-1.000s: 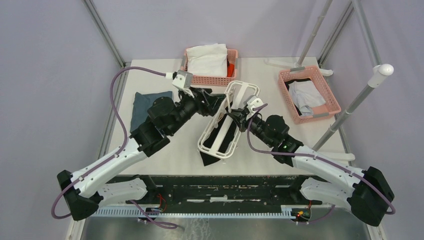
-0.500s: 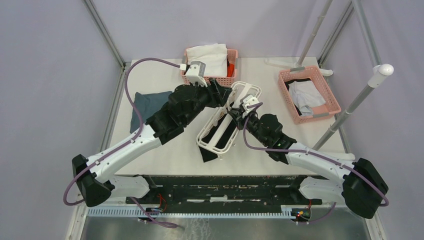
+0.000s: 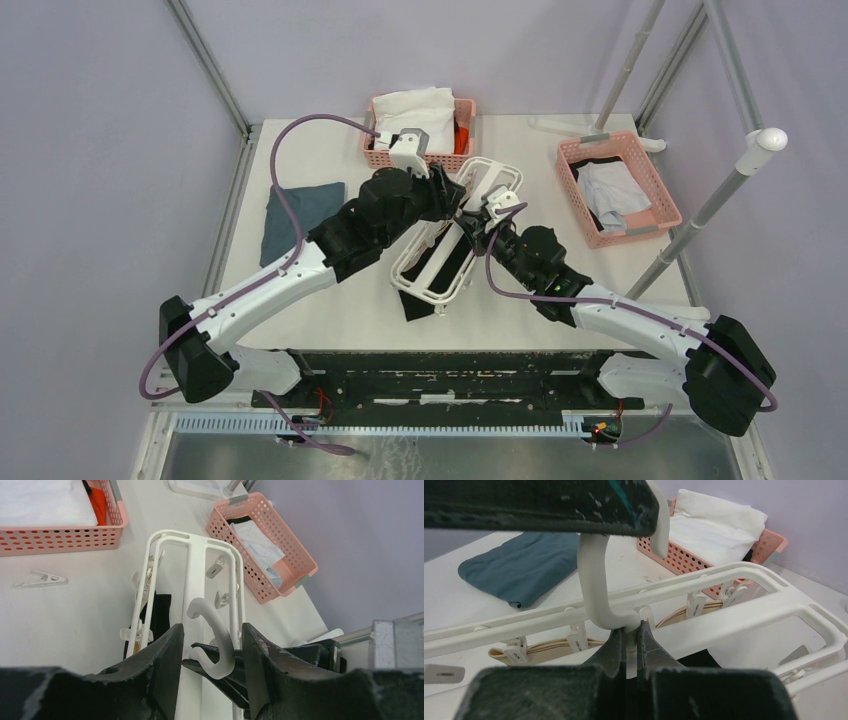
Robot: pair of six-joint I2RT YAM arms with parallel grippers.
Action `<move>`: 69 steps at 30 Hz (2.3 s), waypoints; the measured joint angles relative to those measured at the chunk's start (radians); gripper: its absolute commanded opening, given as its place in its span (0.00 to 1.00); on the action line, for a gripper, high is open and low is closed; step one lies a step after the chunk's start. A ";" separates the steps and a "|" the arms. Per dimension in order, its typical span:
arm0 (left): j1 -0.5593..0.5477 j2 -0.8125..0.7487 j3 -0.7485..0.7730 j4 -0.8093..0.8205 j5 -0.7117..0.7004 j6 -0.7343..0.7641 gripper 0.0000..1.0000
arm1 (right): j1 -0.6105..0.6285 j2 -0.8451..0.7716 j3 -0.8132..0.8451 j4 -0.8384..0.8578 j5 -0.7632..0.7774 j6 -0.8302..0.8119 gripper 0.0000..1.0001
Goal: Clip the underwear to the hanger
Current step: Adjust the hanger.
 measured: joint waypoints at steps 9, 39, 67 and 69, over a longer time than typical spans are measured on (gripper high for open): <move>-0.009 0.015 0.013 -0.023 0.026 -0.002 0.03 | 0.001 0.003 0.003 -0.004 -0.010 -0.013 0.09; 0.003 -0.041 0.034 -0.168 0.079 0.045 0.03 | 0.005 -0.008 0.014 -0.004 -0.145 -0.084 0.43; 0.006 -0.047 0.035 -0.208 0.098 0.068 0.03 | 0.005 0.053 0.131 -0.245 -0.151 -0.060 0.35; 0.006 -0.047 0.035 -0.208 0.098 0.068 0.03 | 0.006 0.056 0.134 -0.250 -0.153 -0.057 0.33</move>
